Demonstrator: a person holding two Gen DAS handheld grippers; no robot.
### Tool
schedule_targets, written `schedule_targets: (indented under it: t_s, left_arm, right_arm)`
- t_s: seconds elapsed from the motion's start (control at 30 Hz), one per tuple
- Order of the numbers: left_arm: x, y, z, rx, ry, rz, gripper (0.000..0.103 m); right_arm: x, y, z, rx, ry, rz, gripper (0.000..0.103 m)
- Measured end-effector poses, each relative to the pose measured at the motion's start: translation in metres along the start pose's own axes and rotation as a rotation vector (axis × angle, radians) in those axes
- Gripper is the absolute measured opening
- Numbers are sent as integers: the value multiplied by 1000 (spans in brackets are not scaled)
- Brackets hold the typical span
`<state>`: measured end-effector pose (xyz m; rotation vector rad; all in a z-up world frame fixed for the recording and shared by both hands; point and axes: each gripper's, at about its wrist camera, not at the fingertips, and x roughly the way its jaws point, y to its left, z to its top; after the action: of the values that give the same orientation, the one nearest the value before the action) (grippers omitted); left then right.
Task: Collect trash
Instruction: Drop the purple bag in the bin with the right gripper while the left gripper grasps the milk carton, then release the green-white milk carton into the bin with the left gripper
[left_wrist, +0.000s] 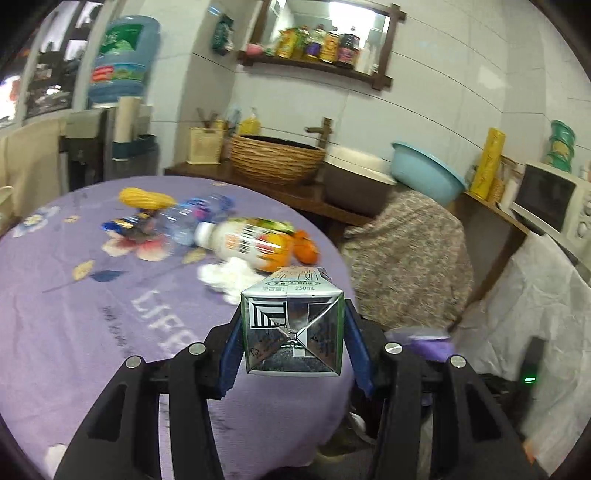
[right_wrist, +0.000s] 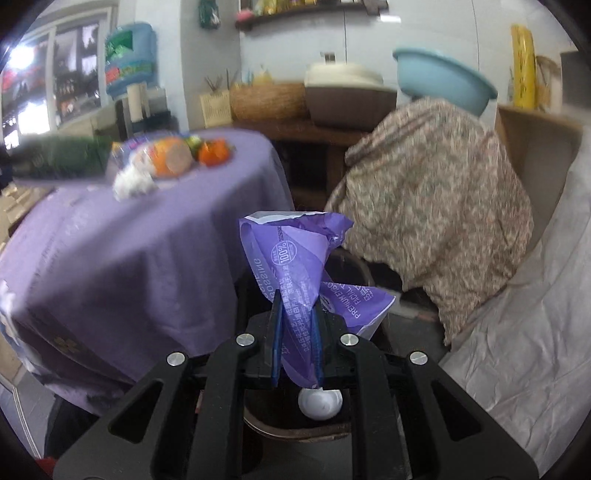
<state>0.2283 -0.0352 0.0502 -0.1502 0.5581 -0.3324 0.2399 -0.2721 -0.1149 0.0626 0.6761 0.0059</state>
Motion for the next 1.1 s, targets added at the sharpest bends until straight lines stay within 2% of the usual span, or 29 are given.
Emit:
schedule_targets:
  t_s: [0.2, 0.27, 0.33, 0.4, 0.67, 0.87, 1.0, 1.03, 1.1]
  left_arm:
    - [34, -50, -17, 73, 77, -109, 49]
    - [46, -63, -24, 93, 103, -127, 49]
    - [58, -75, -33, 114, 133, -141, 49]
    - [69, -84, -41, 128, 159, -153, 49]
    - [124, -111, -85, 167, 317, -182, 49]
    - [162, -128, -124, 211, 434, -169, 50]
    - [177, -136, -137, 236, 459, -161, 51]
    - [178, -138, -138, 253, 446, -158, 52]
    - [176, -142, -140, 285, 422, -149, 70]
  right_arm:
    - [64, -28, -32, 150, 136, 44, 16]
    - [76, -30, -39, 149, 160, 28, 22]
    - [76, -32, -41, 155, 157, -8, 46]
    - [68, -36, -41, 171, 119, -23, 57]
    - [14, -63, -24, 151, 13, -175, 58]
    - [-6, -82, -19, 180, -10, -197, 58]
    - [-10, -86, -20, 189, -8, -198, 59]
    - [-11, -85, -21, 186, -8, -199, 59]
    - [-12, -85, -20, 181, -11, -202, 59]
